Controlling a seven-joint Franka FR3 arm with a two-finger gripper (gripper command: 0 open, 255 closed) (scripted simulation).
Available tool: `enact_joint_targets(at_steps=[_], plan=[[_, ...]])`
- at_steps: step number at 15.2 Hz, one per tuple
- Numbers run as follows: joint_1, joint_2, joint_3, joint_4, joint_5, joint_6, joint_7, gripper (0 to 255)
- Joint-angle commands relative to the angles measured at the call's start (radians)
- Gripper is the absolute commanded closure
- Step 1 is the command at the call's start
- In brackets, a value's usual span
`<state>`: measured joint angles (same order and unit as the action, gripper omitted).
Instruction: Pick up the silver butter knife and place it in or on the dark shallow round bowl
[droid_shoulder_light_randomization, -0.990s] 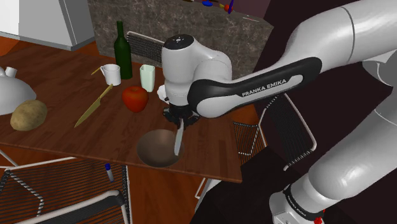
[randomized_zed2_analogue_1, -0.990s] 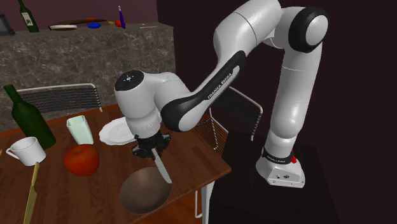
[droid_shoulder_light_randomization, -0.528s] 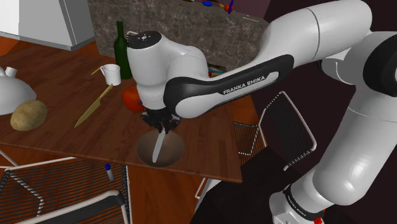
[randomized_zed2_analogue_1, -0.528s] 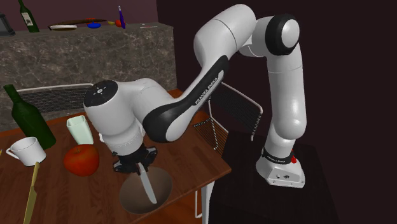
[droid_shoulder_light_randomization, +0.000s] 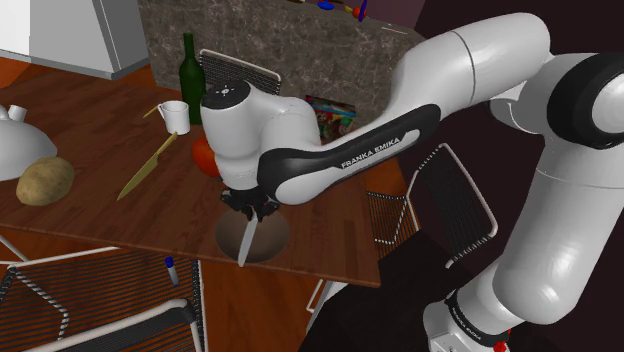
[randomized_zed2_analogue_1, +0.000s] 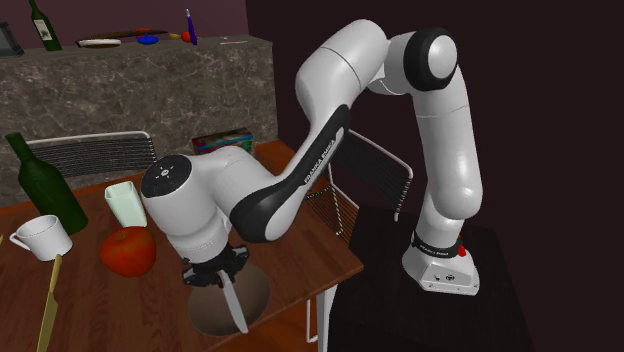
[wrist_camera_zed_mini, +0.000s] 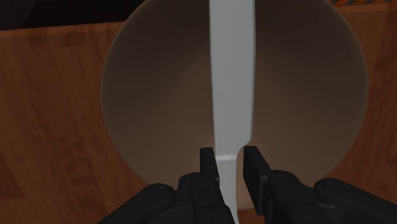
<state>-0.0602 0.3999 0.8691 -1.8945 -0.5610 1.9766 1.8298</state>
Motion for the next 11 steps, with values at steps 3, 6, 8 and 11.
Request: enact_joint_targets(at_steps=[3,6,8,11], plan=[[0.017,0.034,-0.019,-0.012,-0.033,0.032,0.028,255],[0.025,0.053,-0.030,-0.020,-0.051,0.050,0.042,255],[0.025,0.053,-0.030,-0.020,-0.051,0.050,0.042,255],[0.025,0.053,-0.030,-0.020,-0.051,0.050,0.042,255]])
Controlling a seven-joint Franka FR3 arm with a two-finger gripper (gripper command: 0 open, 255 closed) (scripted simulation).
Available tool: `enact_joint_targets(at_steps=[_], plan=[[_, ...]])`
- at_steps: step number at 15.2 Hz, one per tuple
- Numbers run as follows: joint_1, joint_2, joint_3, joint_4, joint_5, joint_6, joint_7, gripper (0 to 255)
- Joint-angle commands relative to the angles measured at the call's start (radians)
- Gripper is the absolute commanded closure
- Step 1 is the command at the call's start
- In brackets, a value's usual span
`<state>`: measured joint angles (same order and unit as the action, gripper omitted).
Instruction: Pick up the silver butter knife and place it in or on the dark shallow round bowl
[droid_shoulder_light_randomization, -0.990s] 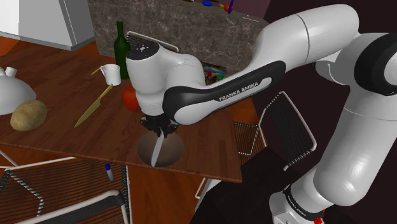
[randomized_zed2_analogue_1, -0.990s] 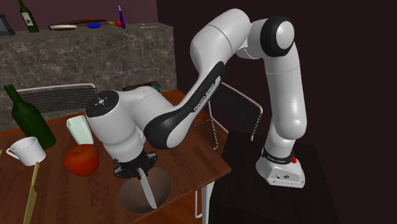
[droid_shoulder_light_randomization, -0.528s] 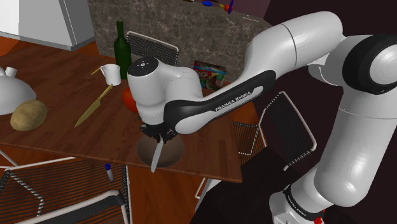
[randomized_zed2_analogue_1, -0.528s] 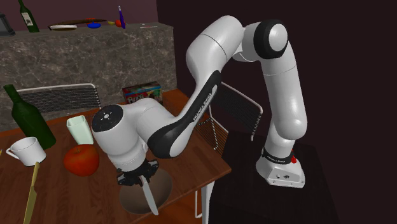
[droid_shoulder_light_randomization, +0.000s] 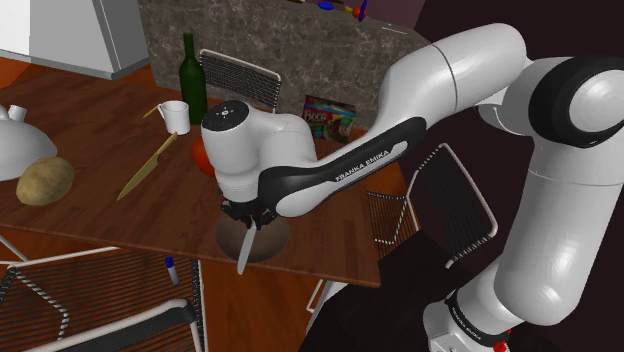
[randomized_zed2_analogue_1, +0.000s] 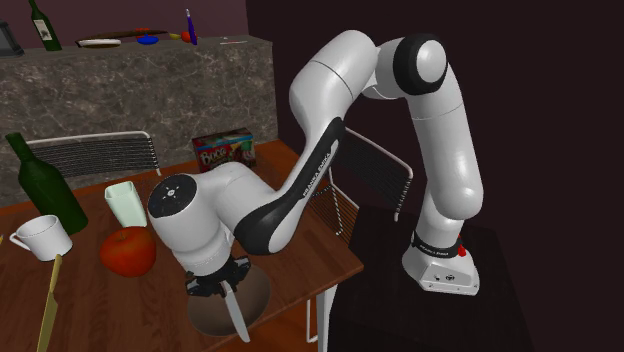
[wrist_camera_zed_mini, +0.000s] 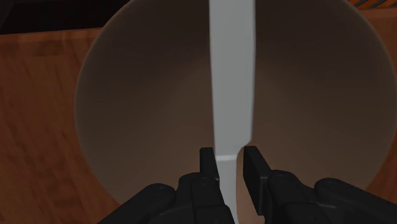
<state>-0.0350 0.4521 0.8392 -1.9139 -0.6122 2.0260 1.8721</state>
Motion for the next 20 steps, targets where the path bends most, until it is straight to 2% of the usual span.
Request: enact_joint_targets(at_steps=[1,2,3,8,12,20], plan=[[0.000,0.001,0.000,-0.001,0.000,0.001,0.000,255],[0.000,0.001,0.000,-0.001,0.000,0.001,0.000,255],[0.000,0.001,0.000,0.000,0.000,0.001,0.000,0],[0.000,0.001,0.000,-0.001,0.000,0.001,0.000,0],[-0.005,-0.053,0.040,0.060,0.063,-0.092,-0.038,0],[-0.005,-0.053,0.040,0.060,0.063,-0.092,-0.038,0]])
